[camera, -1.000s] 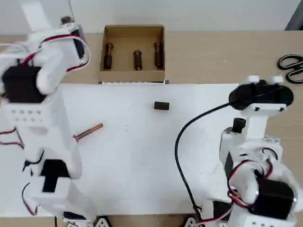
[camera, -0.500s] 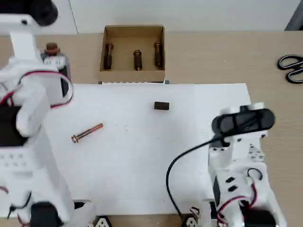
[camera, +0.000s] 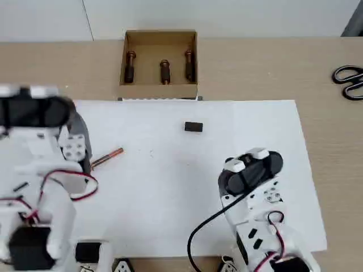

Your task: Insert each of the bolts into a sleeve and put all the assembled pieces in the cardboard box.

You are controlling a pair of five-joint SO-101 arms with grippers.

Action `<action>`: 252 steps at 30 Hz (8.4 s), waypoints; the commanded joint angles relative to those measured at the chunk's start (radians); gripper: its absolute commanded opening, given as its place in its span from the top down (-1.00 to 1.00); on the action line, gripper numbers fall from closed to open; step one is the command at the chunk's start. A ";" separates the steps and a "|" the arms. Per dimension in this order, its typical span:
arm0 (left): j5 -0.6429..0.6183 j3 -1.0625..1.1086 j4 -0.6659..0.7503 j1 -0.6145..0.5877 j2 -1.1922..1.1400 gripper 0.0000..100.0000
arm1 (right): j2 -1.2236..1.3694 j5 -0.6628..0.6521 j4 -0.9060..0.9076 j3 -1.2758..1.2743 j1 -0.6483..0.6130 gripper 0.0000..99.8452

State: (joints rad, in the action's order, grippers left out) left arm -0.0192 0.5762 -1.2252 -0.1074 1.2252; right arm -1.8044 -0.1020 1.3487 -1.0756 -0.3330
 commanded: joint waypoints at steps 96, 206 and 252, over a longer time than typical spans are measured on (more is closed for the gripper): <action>-0.433 1.044 0.351 0.746 0.555 0.99 | -0.008 -0.077 -0.834 -0.601 -0.409 0.99; 0.034 1.107 0.382 0.017 0.563 0.99 | 2.410 -0.084 -0.889 1.679 0.027 1.00; 0.034 1.107 0.381 0.017 0.563 0.99 | 2.425 -0.242 -0.515 1.834 -0.024 1.00</action>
State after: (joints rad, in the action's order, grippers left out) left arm 0.0115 1.6901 -0.8431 -0.0967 1.7760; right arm 0.7258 -0.4043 0.7810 0.7073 -0.3652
